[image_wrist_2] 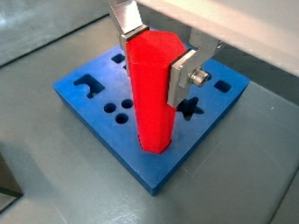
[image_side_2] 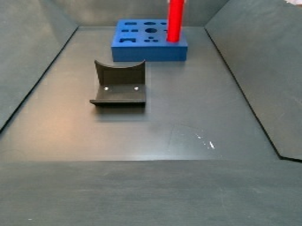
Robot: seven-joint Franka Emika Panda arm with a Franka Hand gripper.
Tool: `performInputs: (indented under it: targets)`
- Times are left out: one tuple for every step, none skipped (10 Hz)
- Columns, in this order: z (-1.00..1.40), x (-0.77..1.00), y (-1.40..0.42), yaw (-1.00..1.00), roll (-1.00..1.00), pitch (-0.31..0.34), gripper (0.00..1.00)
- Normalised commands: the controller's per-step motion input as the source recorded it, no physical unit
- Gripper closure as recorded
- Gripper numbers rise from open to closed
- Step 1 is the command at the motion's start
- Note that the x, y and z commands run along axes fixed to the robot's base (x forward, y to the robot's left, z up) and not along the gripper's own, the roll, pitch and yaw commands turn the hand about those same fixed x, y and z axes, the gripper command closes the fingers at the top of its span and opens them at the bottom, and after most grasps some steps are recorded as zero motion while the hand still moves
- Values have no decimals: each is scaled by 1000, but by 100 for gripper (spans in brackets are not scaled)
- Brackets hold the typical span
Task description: Insert the hexagon object.
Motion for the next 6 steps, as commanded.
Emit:
performInputs:
  targets:
    - [-926,0,0,0,87,-141,100]
    - [-994,0,0,0,79,-130,100]
    - [-1000,-160,0,26,71,-97,100]
    - [-1000,-97,9,57,74,-136,100]
    - [-549,0,-151,0,-49,-361,100]
    - [-317,-106,0,0,-106,-457,100]
